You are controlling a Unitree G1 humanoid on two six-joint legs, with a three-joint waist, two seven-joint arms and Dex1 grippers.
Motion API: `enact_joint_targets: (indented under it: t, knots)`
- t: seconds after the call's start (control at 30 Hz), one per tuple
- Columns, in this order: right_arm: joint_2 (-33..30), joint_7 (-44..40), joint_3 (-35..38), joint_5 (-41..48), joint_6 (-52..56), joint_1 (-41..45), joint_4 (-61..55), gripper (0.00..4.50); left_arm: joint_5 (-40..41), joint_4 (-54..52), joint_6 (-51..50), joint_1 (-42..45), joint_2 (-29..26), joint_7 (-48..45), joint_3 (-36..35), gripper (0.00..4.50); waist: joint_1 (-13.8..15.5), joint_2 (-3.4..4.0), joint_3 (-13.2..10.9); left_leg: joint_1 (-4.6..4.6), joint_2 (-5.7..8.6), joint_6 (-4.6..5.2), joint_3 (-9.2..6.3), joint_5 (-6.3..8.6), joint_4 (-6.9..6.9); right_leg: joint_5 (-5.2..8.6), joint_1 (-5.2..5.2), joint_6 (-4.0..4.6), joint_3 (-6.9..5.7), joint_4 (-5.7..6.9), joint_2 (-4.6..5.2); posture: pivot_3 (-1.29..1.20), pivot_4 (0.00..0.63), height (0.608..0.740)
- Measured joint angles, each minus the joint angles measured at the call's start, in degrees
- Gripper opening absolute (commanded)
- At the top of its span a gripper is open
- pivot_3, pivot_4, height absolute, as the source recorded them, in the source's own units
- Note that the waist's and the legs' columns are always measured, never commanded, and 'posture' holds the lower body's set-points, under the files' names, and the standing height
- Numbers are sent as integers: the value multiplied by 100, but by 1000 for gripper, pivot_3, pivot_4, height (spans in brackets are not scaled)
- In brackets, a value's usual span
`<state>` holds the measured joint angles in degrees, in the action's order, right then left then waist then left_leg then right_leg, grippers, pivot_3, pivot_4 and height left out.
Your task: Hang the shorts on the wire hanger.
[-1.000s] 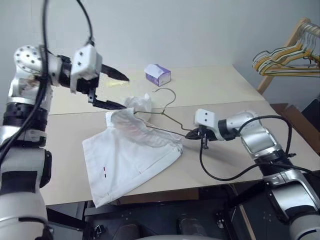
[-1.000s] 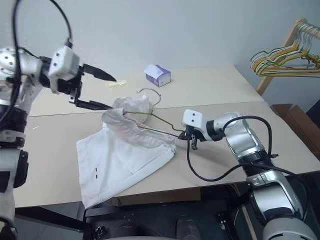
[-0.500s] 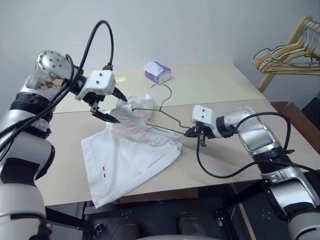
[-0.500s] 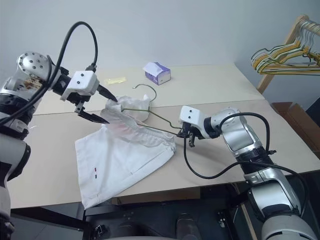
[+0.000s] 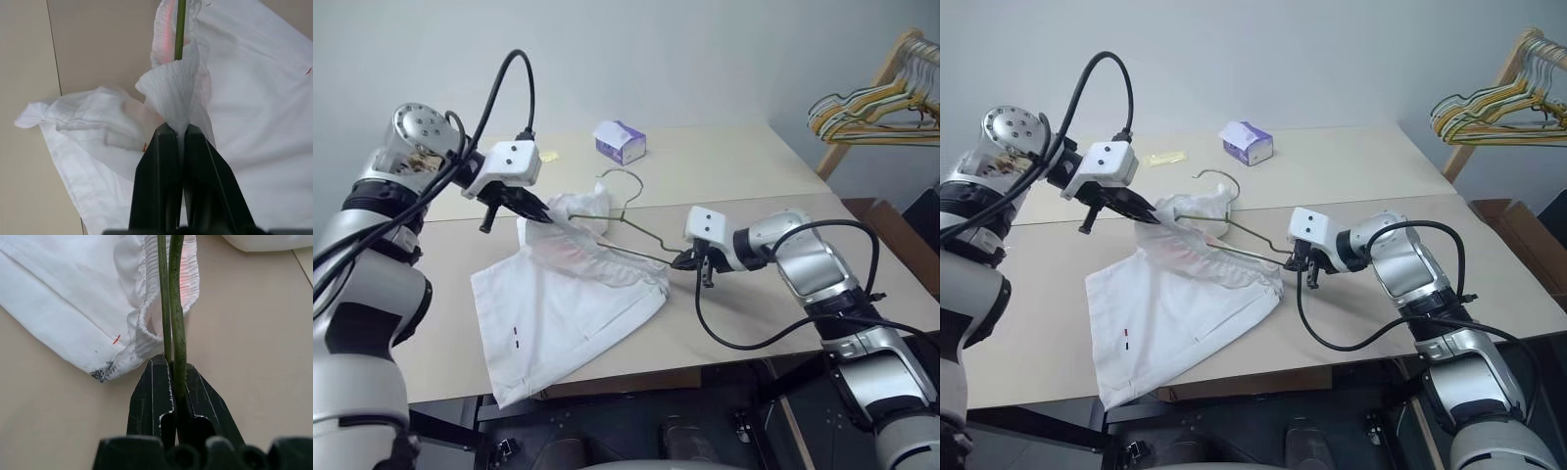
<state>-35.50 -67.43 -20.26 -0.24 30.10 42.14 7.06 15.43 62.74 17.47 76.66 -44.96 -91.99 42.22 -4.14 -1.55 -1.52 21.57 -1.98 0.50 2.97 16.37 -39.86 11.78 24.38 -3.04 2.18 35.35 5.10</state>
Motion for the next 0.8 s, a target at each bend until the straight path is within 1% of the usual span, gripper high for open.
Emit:
enact_joint_targets:
  t: [0.27, 0.43, 0.5, 0.53, 0.6, 0.67, 0.8]
  knots:
    - [19, 87, 0, -9, 21, 0, -13, 0, -399, 230, 332, -2, 141, -1, -470, 24, 0, 0, 0, 2, 0, 0, 0, 0, -3, 0, 0, 0, -1, 1, 1, -56, 0, 740]
    - [67, 177, 0, -12, -29, 0, -9, 0, -551, 305, 369, -8, 151, -1, -652, 24, -2, 0, 0, 2, 0, 0, 0, 0, -3, 0, 0, 0, -1, 3, 0, -53, 0, 740]
    - [75, 189, 0, -12, -29, 3, 1, 0, -624, 330, 369, -13, 174, -4, -761, 551, 3, 0, 0, 2, 0, 0, 0, 0, -3, 0, 0, 0, -1, 3, 1, -53, 0, 740]
    - [77, 192, 0, -12, -31, 5, 4, 0, -631, 330, 378, -15, 184, -12, -778, 724, 3, 0, 0, 2, 0, 0, 0, 0, -3, -1, 0, 0, -1, 3, 1, -53, 0, 740]
    - [137, 192, 1, -4, -89, 42, 4, 0, -690, 336, 405, -31, 294, -30, -893, 1306, 3, 0, 0, 2, 1, 0, 0, 0, -4, -1, 0, 0, -2, 3, 1, -51, 0, 740]
    - [180, 189, 1, 1, -128, 95, 2, 0, -766, 337, 420, -35, 403, -32, -975, 1306, 3, 0, 0, 2, 1, 0, -1, 0, -5, -1, 0, 0, -2, 4, 1, -52, 0, 740]
    - [180, 178, 1, 1, -134, 106, -1, 0, -820, 337, 374, -36, 396, -33, -975, 1306, -7, 0, 0, 2, 0, 0, 0, 0, -5, -1, 0, 0, -1, 5, 1, -53, 0, 740]
